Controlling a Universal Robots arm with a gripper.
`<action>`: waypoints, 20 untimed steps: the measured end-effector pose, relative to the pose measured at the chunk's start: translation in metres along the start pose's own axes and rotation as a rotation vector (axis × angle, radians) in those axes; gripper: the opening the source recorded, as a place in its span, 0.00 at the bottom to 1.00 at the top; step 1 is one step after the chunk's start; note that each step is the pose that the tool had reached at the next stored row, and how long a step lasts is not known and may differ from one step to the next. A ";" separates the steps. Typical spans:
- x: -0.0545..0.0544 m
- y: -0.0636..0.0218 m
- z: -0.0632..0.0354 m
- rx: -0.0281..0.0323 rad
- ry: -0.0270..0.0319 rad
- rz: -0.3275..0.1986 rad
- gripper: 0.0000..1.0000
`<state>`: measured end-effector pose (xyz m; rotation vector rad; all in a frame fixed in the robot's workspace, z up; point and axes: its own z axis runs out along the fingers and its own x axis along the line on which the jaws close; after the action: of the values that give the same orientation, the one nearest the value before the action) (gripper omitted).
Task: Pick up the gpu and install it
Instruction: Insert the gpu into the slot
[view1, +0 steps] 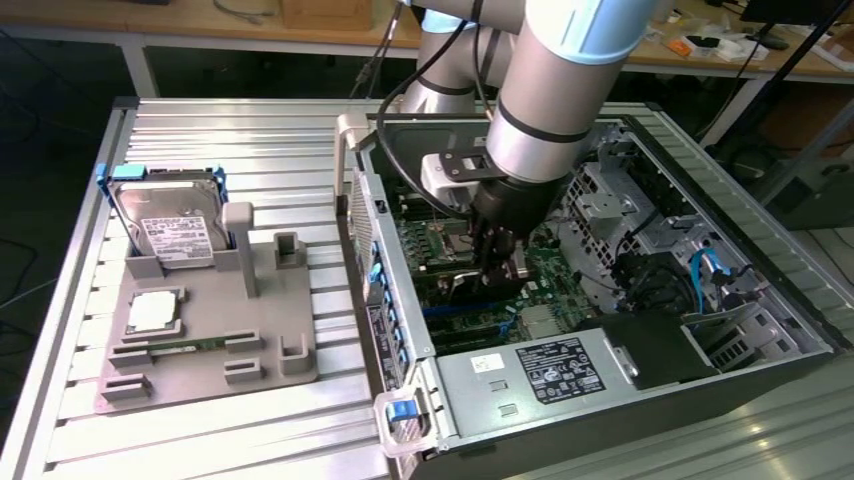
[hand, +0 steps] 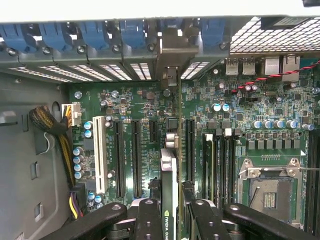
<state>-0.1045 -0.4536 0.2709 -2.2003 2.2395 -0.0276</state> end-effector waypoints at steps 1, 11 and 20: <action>0.000 0.0000 0.0002 0.0001 -0.0001 0.000 0.27; 0.000 0.0040 0.0007 -0.0003 0.0000 0.000 0.27; 0.000 0.0041 0.0020 0.0000 -0.0003 0.000 0.27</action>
<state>-0.1086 -0.4533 0.2688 -2.2001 2.2394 -0.0273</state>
